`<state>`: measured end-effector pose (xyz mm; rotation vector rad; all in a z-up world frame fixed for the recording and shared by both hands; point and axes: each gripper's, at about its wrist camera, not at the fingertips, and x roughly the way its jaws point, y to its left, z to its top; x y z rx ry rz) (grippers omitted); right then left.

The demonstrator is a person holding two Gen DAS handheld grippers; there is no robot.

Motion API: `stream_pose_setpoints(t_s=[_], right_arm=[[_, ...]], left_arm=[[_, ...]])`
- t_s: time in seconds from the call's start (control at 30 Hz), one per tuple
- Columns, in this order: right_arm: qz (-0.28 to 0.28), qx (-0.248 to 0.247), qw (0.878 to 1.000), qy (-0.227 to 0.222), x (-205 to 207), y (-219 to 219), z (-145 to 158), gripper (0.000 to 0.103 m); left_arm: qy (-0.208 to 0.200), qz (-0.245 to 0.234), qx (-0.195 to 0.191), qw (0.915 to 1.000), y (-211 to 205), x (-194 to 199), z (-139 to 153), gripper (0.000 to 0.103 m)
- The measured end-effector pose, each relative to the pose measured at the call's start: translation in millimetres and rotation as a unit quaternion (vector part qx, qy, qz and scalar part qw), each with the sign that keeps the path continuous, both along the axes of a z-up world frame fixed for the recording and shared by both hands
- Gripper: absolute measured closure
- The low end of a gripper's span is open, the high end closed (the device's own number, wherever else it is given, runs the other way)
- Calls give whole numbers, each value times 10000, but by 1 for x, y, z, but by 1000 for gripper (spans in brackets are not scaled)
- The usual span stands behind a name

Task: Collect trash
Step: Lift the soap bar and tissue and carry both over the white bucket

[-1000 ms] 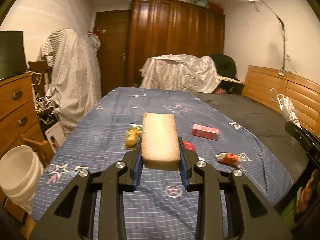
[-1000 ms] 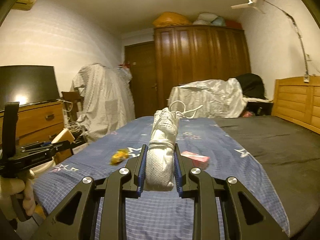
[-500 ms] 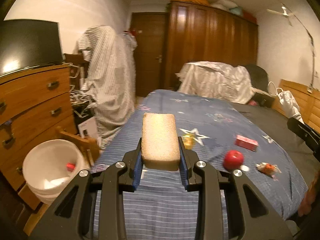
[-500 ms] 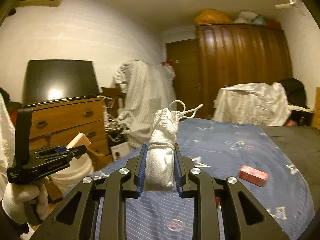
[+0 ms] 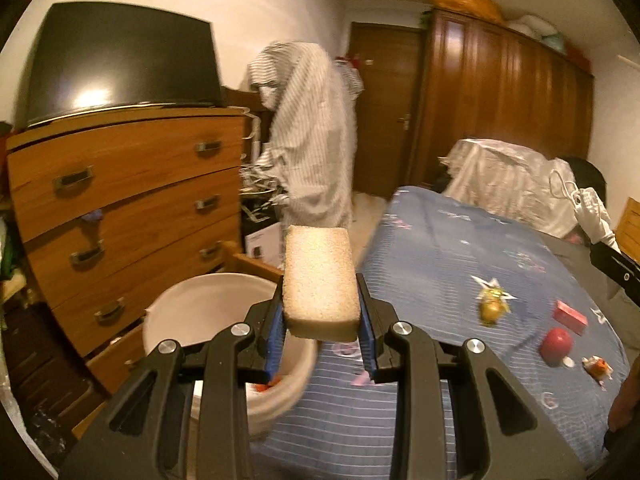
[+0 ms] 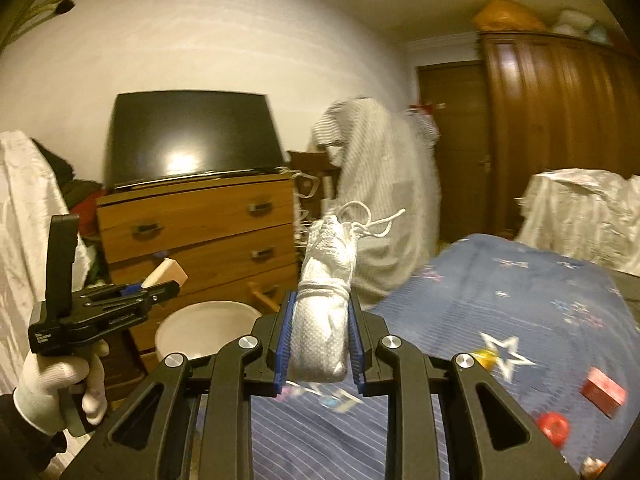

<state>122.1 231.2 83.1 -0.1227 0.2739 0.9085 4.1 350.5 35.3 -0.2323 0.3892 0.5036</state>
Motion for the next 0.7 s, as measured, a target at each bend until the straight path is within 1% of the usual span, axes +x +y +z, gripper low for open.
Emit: stream_pose_setpoints(t_s=[0.17, 0.33, 0.4, 0.5, 0.6, 0.7], right_arm=[[548, -296, 9977, 262, 9, 88, 5, 77], [986, -816, 9895, 672, 27, 188, -4, 77], [1111, -994, 9853, 836, 36, 217, -11, 77], [1270, -1323, 9763, 1150, 51, 266, -23, 77], [1383, -1759, 9636, 1464, 67, 313, -43, 77], [1458, -2035, 9521, 1754, 81, 335, -64, 77]], left_arm=[[143, 259, -155, 9994, 45, -12, -3, 74], [460, 364, -389, 9975, 91, -10, -14, 74], [592, 340, -556, 9961, 109, -9, -20, 74], [776, 364, -775, 9933, 138, -6, -30, 74], [936, 365, -934, 9906, 159, -1, -40, 74], [1113, 316, -1067, 9875, 174, 6, -54, 74]])
